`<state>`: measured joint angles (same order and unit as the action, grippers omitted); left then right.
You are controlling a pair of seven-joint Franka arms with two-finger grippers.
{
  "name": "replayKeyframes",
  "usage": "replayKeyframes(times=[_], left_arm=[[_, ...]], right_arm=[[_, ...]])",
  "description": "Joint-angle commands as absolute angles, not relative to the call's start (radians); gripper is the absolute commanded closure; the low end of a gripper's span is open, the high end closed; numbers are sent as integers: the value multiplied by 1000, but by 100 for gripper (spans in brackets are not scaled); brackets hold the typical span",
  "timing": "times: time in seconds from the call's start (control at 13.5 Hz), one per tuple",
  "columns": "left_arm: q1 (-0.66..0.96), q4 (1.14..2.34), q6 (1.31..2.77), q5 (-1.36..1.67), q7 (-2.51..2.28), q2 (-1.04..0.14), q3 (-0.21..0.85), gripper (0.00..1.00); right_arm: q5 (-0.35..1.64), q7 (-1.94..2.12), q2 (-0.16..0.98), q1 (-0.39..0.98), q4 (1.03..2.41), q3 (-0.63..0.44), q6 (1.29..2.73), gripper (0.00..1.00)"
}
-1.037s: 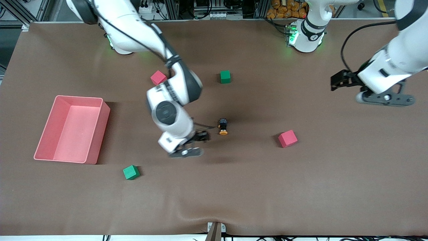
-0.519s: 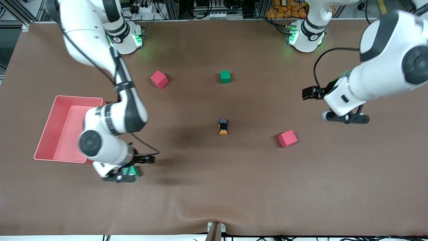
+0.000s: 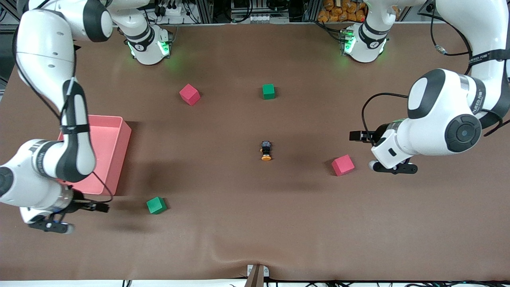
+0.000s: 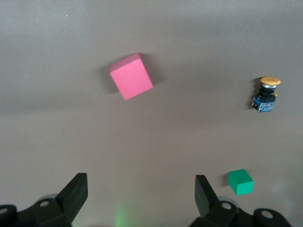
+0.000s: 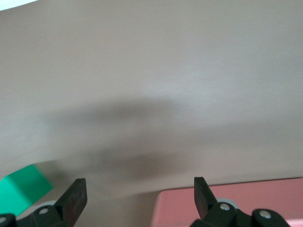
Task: Place and upright button with both arms
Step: 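Open and withdraw the right gripper while the left gripper reaches the button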
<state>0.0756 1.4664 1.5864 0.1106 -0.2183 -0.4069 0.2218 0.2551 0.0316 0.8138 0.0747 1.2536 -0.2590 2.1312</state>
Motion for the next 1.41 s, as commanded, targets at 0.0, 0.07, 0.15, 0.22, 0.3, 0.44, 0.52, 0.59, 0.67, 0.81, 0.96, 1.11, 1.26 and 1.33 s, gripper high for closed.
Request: replayKeyframes(times=[0.0, 0.07, 0.15, 0.22, 0.3, 0.44, 0.52, 0.59, 0.67, 0.81, 0.96, 1.11, 1.26, 1.33], left_arm=[[193, 1425, 1597, 91, -427, -466, 213, 0], [239, 1384, 1598, 56, -466, -501, 215, 0], [268, 1346, 1597, 52, -471, -535, 213, 0], [273, 1330, 1598, 60, -477, -558, 219, 0], [279, 1303, 1597, 77, -497, -587, 224, 0], [281, 1263, 1595, 121, -499, -644, 225, 0], [284, 1231, 1594, 127, -502, -673, 227, 0], [311, 1201, 1594, 127, -509, -701, 219, 0], [372, 1187, 1600, 124, -526, -721, 191, 0], [504, 1181, 1640, 126, -575, -738, 82, 0], [520, 1181, 1710, 129, -572, -779, 78, 0], [531, 1180, 1778, 194, -577, -814, 80, 0], [537, 1180, 1808, 224, -577, -834, 80, 0], [535, 1180, 1816, 227, -575, -845, 83, 0]], right_arm=[[265, 34, 821, 66, 1247, -244, 2163, 0], [264, 35, 821, 72, 1244, -244, 2181, 0], [262, 35, 818, 84, 1244, -244, 2212, 0], [262, 47, 815, 93, 1244, -242, 2218, 0], [265, 89, 810, 97, 1244, -242, 2218, 0], [272, 174, 779, 95, 1259, -239, 2203, 0], [272, 198, 753, 98, 1303, -239, 2197, 0], [272, 212, 712, 101, 1363, -239, 2197, 0], [272, 244, 651, 101, 1441, -239, 2198, 0], [272, 311, 511, 88, 1613, -241, 2201, 0], [272, 374, 401, 46, 1712, -242, 2157, 0], [270, 379, 327, 32, 1707, -245, 2024, 0], [265, 370, 250, 47, 1707, -242, 1933, 0], [262, 367, 214, 57, 1707, -239, 1877, 0]])
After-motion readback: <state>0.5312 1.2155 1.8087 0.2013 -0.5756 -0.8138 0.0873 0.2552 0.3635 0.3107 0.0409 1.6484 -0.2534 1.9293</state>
